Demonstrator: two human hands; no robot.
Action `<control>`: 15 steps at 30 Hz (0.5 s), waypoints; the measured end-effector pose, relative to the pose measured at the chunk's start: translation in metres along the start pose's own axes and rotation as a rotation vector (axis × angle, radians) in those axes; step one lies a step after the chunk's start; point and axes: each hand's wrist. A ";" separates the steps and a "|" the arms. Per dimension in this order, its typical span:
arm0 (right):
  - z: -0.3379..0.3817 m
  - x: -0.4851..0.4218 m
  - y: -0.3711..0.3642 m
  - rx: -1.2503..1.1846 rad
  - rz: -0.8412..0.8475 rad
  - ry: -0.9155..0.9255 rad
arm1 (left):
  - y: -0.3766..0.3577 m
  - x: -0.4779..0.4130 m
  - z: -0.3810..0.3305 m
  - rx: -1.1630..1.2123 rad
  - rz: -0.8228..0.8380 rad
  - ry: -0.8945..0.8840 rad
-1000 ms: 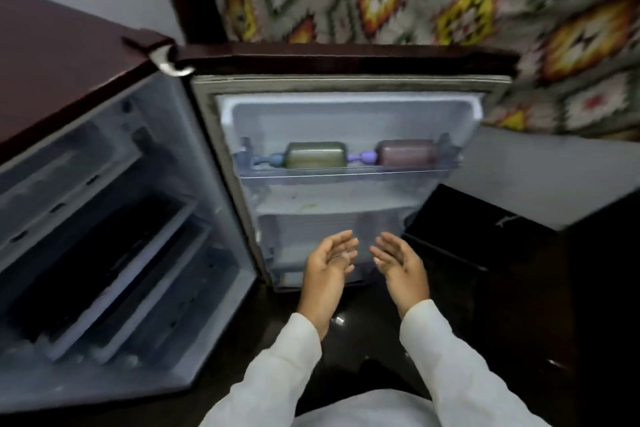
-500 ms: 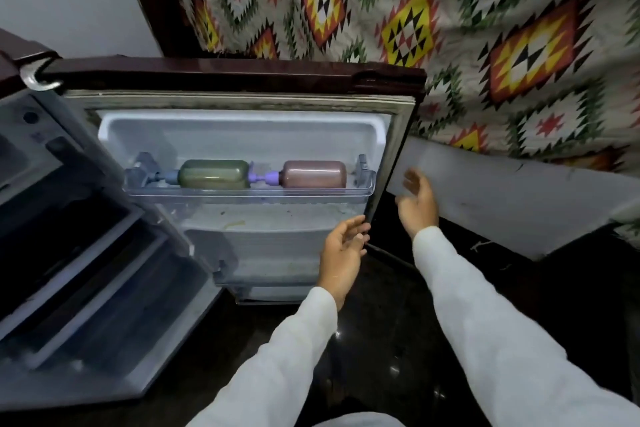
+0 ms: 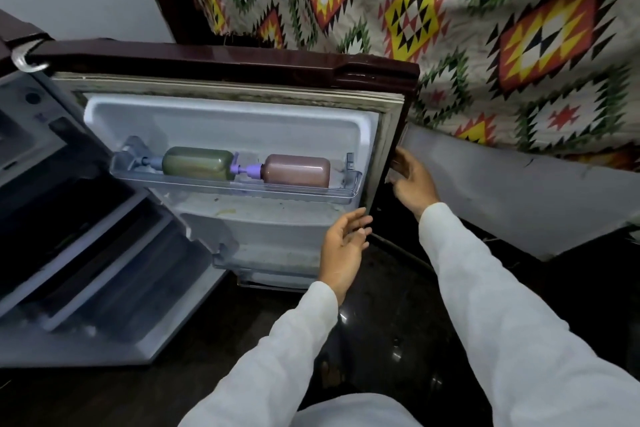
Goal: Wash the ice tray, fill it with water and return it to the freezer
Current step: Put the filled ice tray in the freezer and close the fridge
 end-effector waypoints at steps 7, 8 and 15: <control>0.016 0.075 0.003 -0.052 0.026 -0.029 | 0.006 0.039 0.016 0.049 -0.033 -0.010; 0.017 0.086 0.002 -0.054 0.029 -0.032 | 0.008 0.046 0.019 0.046 -0.034 -0.017; 0.018 0.175 -0.018 -0.067 0.047 -0.002 | 0.040 0.107 0.045 -0.020 0.034 -0.050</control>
Point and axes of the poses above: each hand's wrist, its own x-axis away from the middle knuckle, its own y-axis out of the back of the hand, z = x × y, and after that the axes turned 5 degrees about y, right-handed
